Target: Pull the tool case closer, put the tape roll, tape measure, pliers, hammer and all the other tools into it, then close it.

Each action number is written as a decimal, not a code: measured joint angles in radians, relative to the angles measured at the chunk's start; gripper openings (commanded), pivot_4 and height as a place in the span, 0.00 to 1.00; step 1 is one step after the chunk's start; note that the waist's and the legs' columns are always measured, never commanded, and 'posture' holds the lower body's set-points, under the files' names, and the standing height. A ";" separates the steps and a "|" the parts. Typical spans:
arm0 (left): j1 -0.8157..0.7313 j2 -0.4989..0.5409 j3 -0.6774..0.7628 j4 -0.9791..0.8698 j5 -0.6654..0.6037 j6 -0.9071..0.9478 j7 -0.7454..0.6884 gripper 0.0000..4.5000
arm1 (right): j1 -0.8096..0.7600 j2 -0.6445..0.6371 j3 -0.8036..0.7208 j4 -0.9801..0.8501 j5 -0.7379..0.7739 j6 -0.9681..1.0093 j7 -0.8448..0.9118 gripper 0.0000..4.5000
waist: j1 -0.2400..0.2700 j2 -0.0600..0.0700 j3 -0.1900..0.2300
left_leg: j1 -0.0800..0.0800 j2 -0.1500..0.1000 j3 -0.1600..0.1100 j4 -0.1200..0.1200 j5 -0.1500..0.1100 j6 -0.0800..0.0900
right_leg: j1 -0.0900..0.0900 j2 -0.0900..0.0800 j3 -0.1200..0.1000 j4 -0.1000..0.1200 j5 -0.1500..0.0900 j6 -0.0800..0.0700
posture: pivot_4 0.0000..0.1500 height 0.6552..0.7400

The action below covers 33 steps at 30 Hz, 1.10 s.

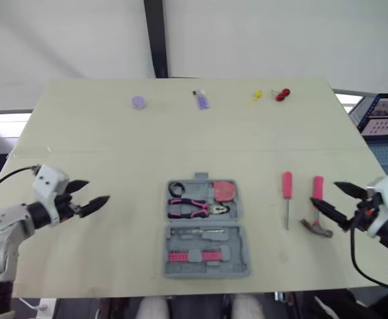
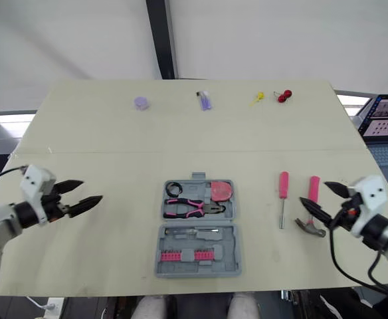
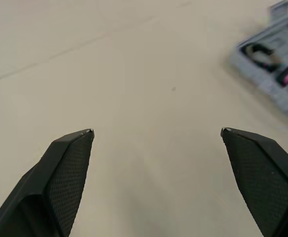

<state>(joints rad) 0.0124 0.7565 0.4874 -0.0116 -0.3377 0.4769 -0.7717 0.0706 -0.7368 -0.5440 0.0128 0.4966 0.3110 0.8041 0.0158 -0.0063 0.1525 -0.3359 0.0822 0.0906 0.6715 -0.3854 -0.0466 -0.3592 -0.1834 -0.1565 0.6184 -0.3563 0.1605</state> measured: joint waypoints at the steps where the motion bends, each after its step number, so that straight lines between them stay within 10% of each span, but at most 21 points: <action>1: 0.016 -0.006 0.029 0.011 0.008 -0.014 0.031 0.98 | -0.023 0.012 -0.019 0.036 0.001 -0.008 -0.024 1.00 | -0.002 0.000 0.000 | 0.000 0.000 0.000 0.000 0.000 0.000 | 0.000 0.000 0.000 0.000 0.000 0.000 | 1.00 1.00; 20: 0.075 -0.110 0.137 0.055 0.048 -0.096 0.297 0.98 | -0.121 0.044 -0.052 0.438 -0.097 -0.263 -0.140 1.00 | -0.015 0.001 0.000 | 0.001 0.000 0.001 -0.003 0.001 -0.001 | 0.000 0.000 0.000 0.000 0.000 0.000 | 1.00 1.00; 33: -0.259 -0.133 -0.304 -0.104 -0.058 -0.053 0.015 0.98 | 0.017 0.136 -0.031 -0.053 0.064 0.082 -0.241 1.00 | -0.018 0.004 -0.001 | 0.001 0.000 0.001 -0.004 0.001 -0.001 | 0.000 0.000 0.000 0.000 0.000 0.000 | 1.00 1.00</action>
<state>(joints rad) -0.2463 0.6236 0.1836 -0.1160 -0.3958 0.4234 -0.7570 0.0881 -0.6003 -0.5749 -0.0404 0.5608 0.3930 0.5627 -0.0021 -0.0025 0.1511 -0.3346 0.0818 0.0914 0.6675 -0.3847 -0.0479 -0.3597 -0.1837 -0.1564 0.6186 -0.3563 0.1605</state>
